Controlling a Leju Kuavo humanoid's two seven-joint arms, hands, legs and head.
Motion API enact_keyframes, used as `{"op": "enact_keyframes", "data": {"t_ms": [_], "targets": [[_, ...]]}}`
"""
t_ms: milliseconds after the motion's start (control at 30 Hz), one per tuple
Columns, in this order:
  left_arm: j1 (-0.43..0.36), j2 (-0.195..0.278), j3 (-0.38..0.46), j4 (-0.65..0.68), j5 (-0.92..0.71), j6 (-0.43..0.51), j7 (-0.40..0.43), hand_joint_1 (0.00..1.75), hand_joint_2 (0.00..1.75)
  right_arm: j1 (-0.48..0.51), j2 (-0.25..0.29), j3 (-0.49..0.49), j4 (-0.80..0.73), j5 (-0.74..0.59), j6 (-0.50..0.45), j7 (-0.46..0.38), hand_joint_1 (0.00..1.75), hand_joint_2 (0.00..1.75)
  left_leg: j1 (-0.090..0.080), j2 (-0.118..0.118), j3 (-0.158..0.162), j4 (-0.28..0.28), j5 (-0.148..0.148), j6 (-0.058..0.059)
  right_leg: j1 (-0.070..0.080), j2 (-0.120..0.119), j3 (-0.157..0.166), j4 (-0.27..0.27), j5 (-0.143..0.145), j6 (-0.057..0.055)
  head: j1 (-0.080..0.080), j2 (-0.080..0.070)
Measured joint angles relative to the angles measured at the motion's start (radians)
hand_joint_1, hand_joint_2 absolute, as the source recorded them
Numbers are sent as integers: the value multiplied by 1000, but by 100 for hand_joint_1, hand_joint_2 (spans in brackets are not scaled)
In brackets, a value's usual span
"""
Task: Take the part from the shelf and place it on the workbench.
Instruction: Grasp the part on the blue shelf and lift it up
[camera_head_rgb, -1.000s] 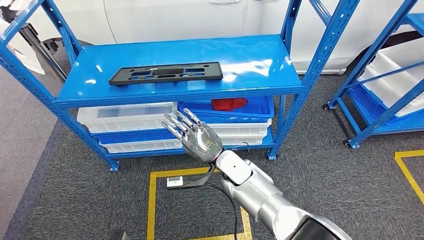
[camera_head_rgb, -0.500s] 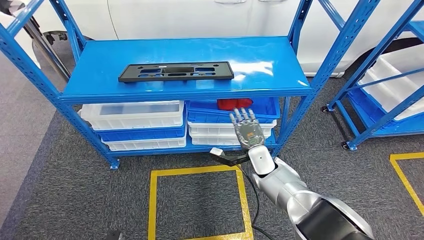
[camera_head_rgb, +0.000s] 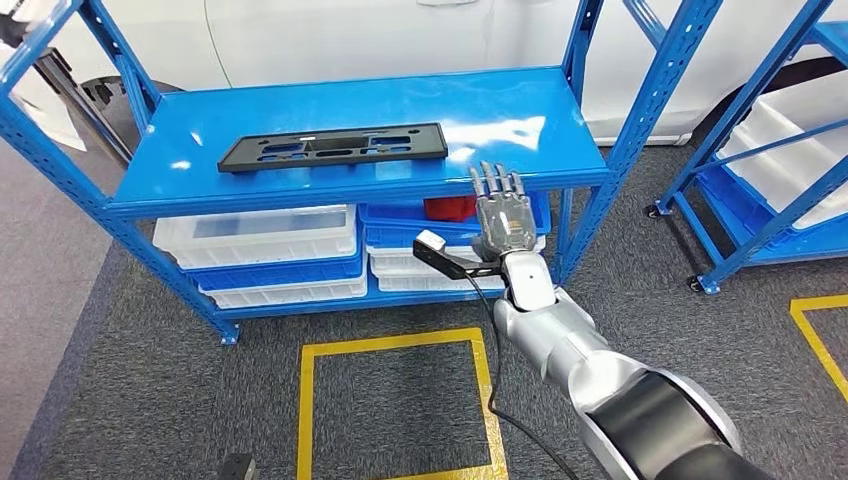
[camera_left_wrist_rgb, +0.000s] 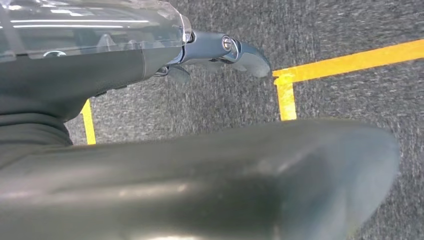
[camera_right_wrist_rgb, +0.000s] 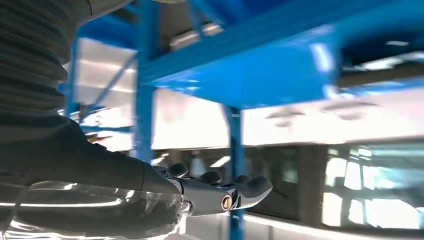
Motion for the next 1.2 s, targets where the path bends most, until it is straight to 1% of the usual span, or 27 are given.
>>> {"op": "enact_keyframes", "data": {"t_ms": [33,67,100,133,167,200,233,267,367,400,433,467,533,567,600,633,667,700,733,767,833,900,1033,1067,1100,1167,1200], "targets": [[1,1,0,0,-1,0,0,0,0,5,8,-10,-15,-2,-1,-26,0,175,1,0,-31,62,-22,-3,1,0,0,0,-1,-1,0,0],[2,1,0,0,-1,0,1,0,0,11,16,-21,-32,-4,-2,-50,0,175,2,0,-50,96,-26,-5,1,0,0,1,-2,-2,0,0],[3,2,0,0,-2,0,1,0,0,17,23,-32,-50,-4,-2,-68,0,175,2,0,-50,90,-10,-6,1,1,1,2,-3,-2,0,0],[3,3,1,0,-3,0,1,0,0,21,30,-41,-66,-4,-2,-79,0,175,3,0,-31,45,23,-4,1,2,3,3,-4,-1,0,0],[2,4,1,0,-3,0,1,0,0,23,36,-48,-80,-3,-2,-86,0,175,3,0,2,-27,64,-1,1,3,4,3,-6,0,0,0],[1,4,1,0,-4,0,1,0,0,23,40,-54,-91,-3,-3,-88,0,175,1,0,37,-97,91,3,3,4,6,5,-8,3,0,0],[1,5,1,0,-4,0,1,0,0,23,43,-58,-99,-3,-4,-90,0,175,-1,-1,62,-149,108,8,5,4,6,6,-9,7,0,0],[1,5,1,0,-4,0,1,0,0,23,46,-63,-106,-4,-5,-91,0,175,-3,-2,77,-179,113,14,6,4,5,6,-10,12,0,0],[2,5,1,0,-4,0,2,0,0,27,48,-71,-121,-5,-7,-98,0,175,-3,-3,80,-192,112,32,7,4,3,7,-12,27,0,0],[2,5,1,0,-5,-1,2,0,0,28,50,-74,-127,-7,-7,-114,0,175,0,-3,81,-196,115,38,6,3,-2,19,-22,32,0,0],[1,6,1,0,-6,-1,3,0,0,30,52,-80,-137,-9,-7,-141,0,175,2,-2,82,-200,117,44,6,3,-17,53,-44,36,0,0],[1,6,1,0,-7,-1,4,0,0,33,57,-87,-147,-11,-7,-177,0,175,2,0,82,-201,118,47,4,2,-42,107,-75,38,0,0],[1,7,2,0,-9,-1,5,0,0,47,73,-100,-163,-4,-7,-241,0,175,1,1,82,-201,117,50,3,2,-106,242,-134,42,0,0],[1,6,3,0,-9,-1,5,0,0,57,84,-103,-169,5,-7,-260,0,175,1,2,82,-201,117,51,2,2,-128,285,-142,43,0,0],[1,6,4,0,-10,-2,4,0,0,66,96,-104,-175,17,-7,-270,0,175,1,2,82,-200,116,50,1,2,-132,290,-131,43,0,0],[0,5,4,0,-11,-3,3,0,0,74,108,-105,-181,31,-7,-276,0,175,1,2,82,-198,115,49,-1,1,-120,261,-106,43,0,0],[0,4,5,0,-12,-4,2,0,0,80,120,-105,-187,44,-7,-278,0,175,2,1,83,-195,113,46,-2,0,-89,194,-68,41,0,0],[0,3,6,0,-14,-4,1,0,0,83,131,-105,-191,58,-7,-277,0,175,1,1,82,-191,110,43,-3,-1,-55,125,-41,38,0,0],[0,3,7,0,-17,-4,1,0,0,86,141,-104,-194,72,-7,-275,0,175,0,0,80,-186,107,38,-1,-2,-30,70,-23,35,0,0],[-1,2,8,0,-20,-5,1,0,0,92,149,-103,-195,85,-7,-271,0,175,-2,-1,78,-183,105,33,0,-3,-13,33,-14,30,0,0],[-1,2,11,0,-24,-7,2,0,0,105,159,-101,-194,106,-7,-260,0,175,-2,-1,78,-182,104,23,5,-1,-10,23,-15,20,0,0],[-1,2,12,0,-25,-9,3,0,0,114,161,-99,-193,117,-7,-252,0,175,0,-1,79,-186,105,15,7,0,-10,22,-15,14,0,0],[-1,2,13,0,-25,-10,4,0,0,115,162,-99,-192,120,-7,-250,0,175,0,-1,80,-186,105,13,7,0,-10,22,-14,12,0,0],[-1,2,14,0,-26,-11,4,0,0,115,163,-96,-190,123,-7,-244,0,175,1,-1,77,-179,98,10,5,0,-8,18,-13,8,0,0],[0,2,16,0,-27,-12,4,0,0,115,165,-93,-187,127,-7,-238,0,175,2,-1,70,-162,86,7,3,0,-6,15,-11,4,0,0],[4,1,22,0,-30,-12,4,0,0,122,169,-76,-163,143,-7,-210,0,175,4,-1,1,-12,15,-4,0,0,-3,10,-9,-5,0,0],[7,1,23,0,-32,-12,4,0,0,127,170,-64,-146,152,-7,-194,0,175,4,-1,2,-15,24,-4,1,1,-1,10,-11,-6,0,0]]}}
